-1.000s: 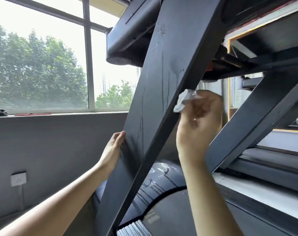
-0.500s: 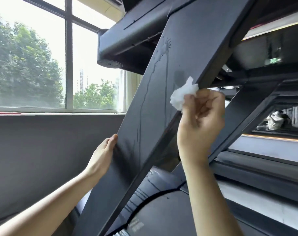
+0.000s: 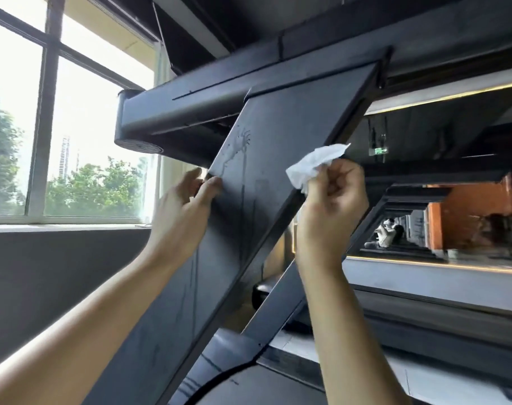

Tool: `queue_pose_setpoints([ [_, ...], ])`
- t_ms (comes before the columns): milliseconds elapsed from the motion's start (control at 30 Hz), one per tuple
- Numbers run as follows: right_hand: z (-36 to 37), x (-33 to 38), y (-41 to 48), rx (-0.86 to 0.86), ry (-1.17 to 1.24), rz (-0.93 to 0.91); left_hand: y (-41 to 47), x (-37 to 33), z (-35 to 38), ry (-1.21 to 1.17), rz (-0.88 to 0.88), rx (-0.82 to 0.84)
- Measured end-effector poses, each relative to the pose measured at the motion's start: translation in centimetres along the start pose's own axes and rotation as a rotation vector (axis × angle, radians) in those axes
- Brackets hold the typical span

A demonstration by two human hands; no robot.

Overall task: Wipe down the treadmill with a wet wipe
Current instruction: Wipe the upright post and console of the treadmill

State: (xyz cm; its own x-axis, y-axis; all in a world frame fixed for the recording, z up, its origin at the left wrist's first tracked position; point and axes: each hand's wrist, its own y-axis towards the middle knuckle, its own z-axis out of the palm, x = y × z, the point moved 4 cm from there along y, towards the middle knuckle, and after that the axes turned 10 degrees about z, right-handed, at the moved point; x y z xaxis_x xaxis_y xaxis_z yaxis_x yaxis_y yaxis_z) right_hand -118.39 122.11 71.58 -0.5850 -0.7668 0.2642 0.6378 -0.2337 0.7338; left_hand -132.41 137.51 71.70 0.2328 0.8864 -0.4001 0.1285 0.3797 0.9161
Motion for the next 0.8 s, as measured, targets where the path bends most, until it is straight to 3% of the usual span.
queue_pose_setpoints([
  [100,0.2,0.8,2.6,-0.028,0.048,0.02,0.5,0.4,0.0,-0.072,-0.069,-0.011],
  [267,-1.2,-3.5,-7.1,0.064,-0.009,0.165,0.4,-1.3,0.6,-0.204,-0.144,-0.004],
  [333,-1.0,-4.0,-6.7,0.093,0.04,0.237,0.3,-1.4,0.6,-0.2,-0.163,-0.01],
  [567,0.6,3.1,4.8,-0.15,0.035,0.012,0.8,-0.7,0.3,-0.156,-0.182,-0.027],
  [800,0.9,1.3,1.0,-0.149,-0.022,-0.004,1.0,0.5,-0.1,-0.073,-0.076,0.073],
])
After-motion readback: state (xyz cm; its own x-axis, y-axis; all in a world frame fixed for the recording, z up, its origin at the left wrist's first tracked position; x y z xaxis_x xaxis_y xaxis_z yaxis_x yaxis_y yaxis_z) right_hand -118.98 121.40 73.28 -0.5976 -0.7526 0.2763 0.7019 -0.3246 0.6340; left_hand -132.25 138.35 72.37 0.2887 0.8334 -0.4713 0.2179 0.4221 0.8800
